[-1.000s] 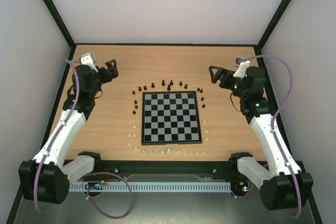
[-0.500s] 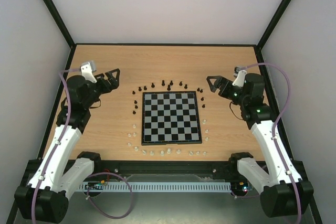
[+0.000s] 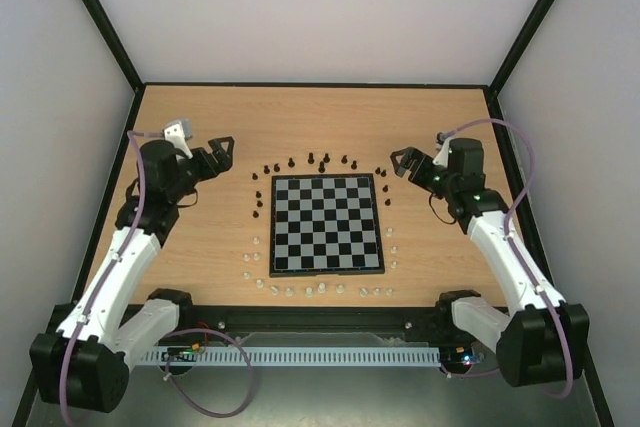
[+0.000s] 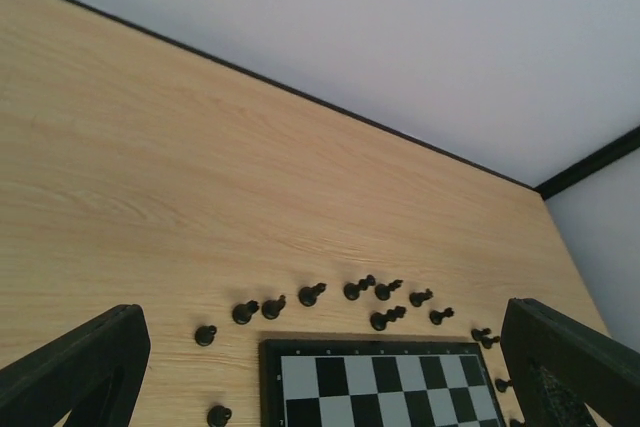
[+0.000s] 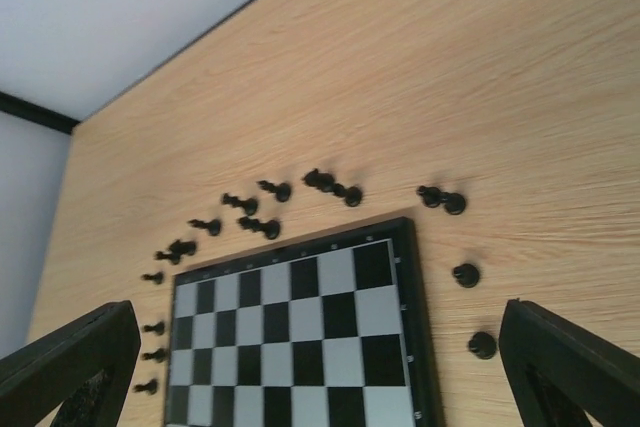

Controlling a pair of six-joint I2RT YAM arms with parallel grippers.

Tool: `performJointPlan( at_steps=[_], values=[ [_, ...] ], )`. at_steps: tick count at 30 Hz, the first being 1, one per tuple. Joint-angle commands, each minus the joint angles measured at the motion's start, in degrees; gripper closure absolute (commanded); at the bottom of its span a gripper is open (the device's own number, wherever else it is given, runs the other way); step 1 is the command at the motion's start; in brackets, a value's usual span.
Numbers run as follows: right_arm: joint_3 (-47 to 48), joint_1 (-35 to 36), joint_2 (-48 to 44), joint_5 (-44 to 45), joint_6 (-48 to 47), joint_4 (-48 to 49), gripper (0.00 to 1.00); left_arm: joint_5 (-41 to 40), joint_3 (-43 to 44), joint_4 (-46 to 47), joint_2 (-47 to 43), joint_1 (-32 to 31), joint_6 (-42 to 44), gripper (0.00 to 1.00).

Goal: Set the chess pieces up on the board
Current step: Pick up the chess piece at the center of the board.

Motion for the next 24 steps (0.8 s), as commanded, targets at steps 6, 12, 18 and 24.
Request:
performJointPlan(
  at_steps=[6, 12, 18, 24],
  values=[
    [8.39, 8.09, 13.28, 19.17, -6.08, -5.49, 0.04, -7.12, 0.41, 2.53, 8.91, -5.26, -1.88, 0.01],
    [13.58, 12.69, 19.56, 26.49, -8.05, -7.89, 0.09, -12.14, -2.78, 5.38, 13.83, -10.54, -2.4, 0.01],
    [19.16, 17.44, 25.56, 29.49, -10.03, -9.27, 0.16, -21.88, -1.96, 4.37, 17.22, -18.6, -1.5, 0.01],
    [26.4, 23.29, 34.14, 29.46, -11.42, -10.5, 0.26, -27.72, -1.06, 1.53, 16.74, -20.57, -1.93, 0.01]
  ],
)
